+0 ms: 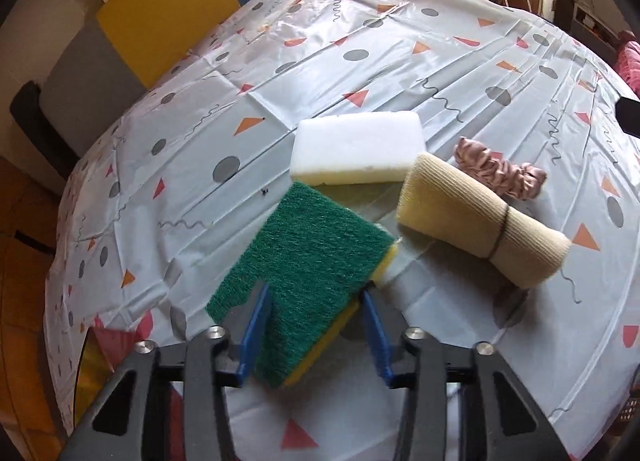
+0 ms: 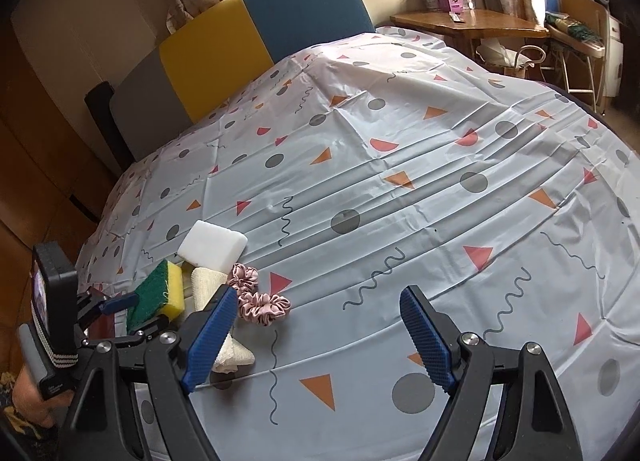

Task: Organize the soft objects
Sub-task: 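Close the left gripper on the green-yellow sponge and lift it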

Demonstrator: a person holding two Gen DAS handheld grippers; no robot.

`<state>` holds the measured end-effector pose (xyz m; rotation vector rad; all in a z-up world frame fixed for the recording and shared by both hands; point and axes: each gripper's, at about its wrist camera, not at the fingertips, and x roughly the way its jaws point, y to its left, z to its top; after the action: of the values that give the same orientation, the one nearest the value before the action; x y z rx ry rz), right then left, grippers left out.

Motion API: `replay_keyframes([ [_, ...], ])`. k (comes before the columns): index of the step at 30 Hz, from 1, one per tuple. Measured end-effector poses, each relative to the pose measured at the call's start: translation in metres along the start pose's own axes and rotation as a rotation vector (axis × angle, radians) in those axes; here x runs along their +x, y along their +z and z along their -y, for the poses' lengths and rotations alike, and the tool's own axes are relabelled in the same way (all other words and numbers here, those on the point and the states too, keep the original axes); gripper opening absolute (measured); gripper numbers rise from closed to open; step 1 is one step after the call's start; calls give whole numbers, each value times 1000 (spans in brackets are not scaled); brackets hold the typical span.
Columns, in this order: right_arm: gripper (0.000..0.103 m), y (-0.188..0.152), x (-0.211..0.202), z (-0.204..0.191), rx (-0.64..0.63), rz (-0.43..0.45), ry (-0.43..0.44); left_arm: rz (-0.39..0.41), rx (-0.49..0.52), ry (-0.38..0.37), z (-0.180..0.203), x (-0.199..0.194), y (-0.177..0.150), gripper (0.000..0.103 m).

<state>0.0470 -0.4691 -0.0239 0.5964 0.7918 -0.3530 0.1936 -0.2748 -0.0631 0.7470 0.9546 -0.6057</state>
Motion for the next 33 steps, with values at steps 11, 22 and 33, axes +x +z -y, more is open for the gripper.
replay_keyframes([
  [11,84,-3,-6,-3,-8,0,18,21,-4,-186,36,-48,-40,41],
  [22,84,-2,-15,1,24,16,24,46,122,-145,34,-68,-40,91],
  [33,84,-3,-5,0,5,-19,26,7,409,-88,40,-30,-19,99],
])
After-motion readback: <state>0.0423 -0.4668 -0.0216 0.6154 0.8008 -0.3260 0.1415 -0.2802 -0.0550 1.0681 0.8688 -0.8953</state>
